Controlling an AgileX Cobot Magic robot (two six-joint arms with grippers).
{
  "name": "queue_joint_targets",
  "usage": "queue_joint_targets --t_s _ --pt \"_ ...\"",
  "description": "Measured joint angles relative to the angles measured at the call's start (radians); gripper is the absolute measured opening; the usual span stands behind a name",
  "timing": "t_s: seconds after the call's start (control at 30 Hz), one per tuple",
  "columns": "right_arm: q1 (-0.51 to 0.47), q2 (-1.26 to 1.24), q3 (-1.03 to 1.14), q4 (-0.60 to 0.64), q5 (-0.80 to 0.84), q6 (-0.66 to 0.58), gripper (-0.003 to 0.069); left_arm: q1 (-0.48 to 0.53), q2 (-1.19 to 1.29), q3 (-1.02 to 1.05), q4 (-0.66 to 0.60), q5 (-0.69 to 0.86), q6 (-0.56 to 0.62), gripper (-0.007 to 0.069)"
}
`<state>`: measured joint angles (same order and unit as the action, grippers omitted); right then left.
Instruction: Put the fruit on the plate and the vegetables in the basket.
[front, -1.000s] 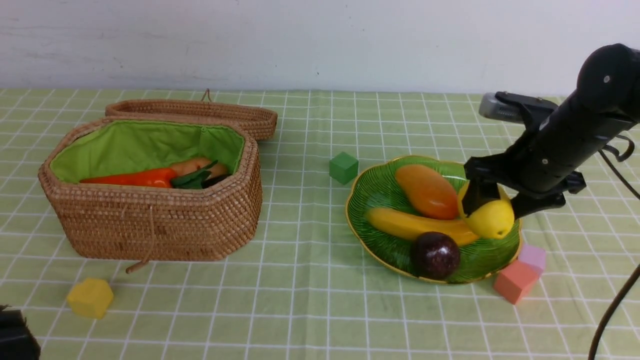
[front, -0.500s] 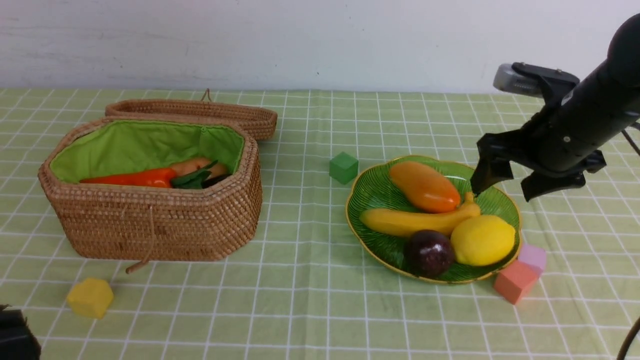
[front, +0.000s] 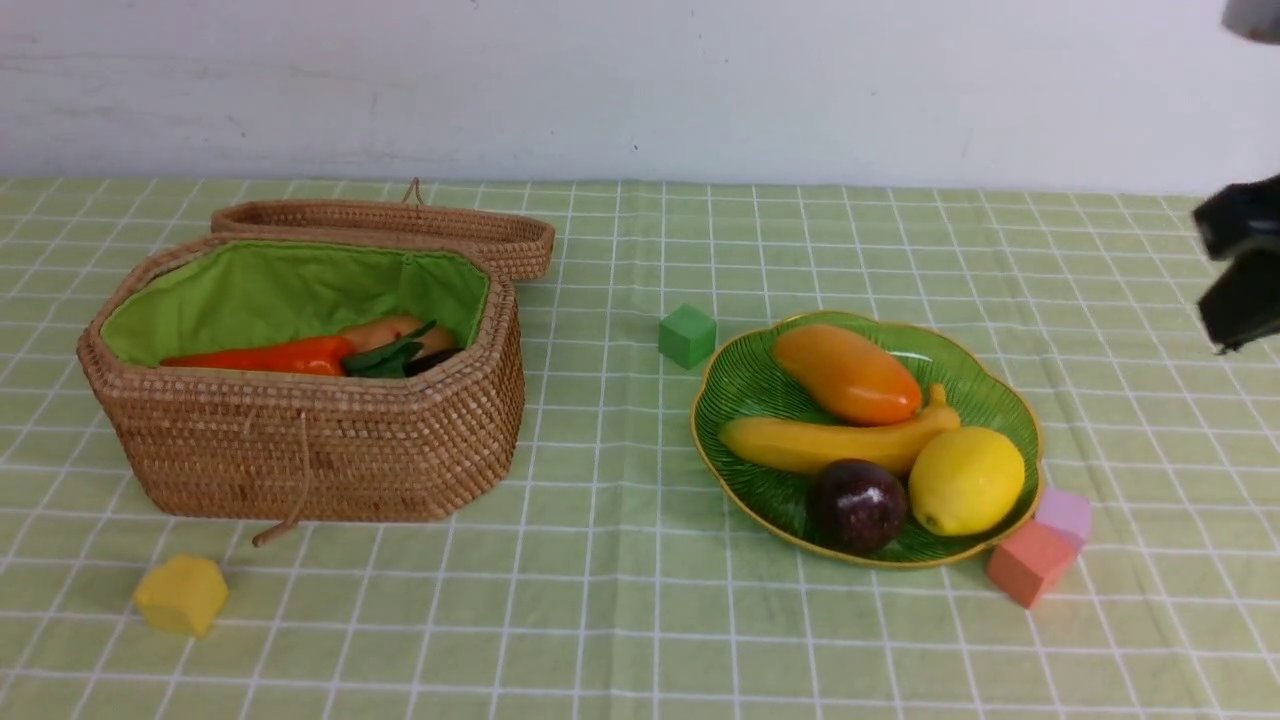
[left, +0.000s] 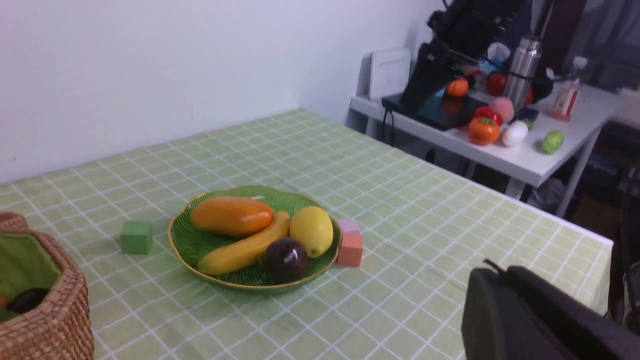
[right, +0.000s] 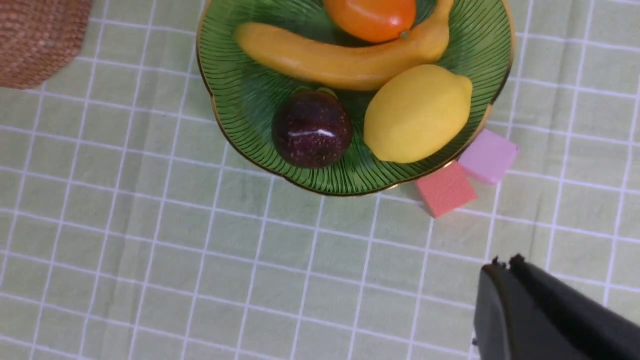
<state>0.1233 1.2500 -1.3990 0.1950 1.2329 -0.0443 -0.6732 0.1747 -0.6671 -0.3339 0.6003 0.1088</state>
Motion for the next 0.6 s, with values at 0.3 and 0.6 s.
queue_joint_targets --t_s 0.3,0.6 --pt "0.0 -0.493 0.384 -0.003 0.025 0.124 -0.0003 0.0 -0.191 0.277 -0.001 -0.167 -0.004 -0.0013" --pt "0.0 -0.748 0.692 0.001 -0.057 0.173 0.0002 0.0 -0.191 0.385 -0.016 -0.328 -0.005 -0.0013"
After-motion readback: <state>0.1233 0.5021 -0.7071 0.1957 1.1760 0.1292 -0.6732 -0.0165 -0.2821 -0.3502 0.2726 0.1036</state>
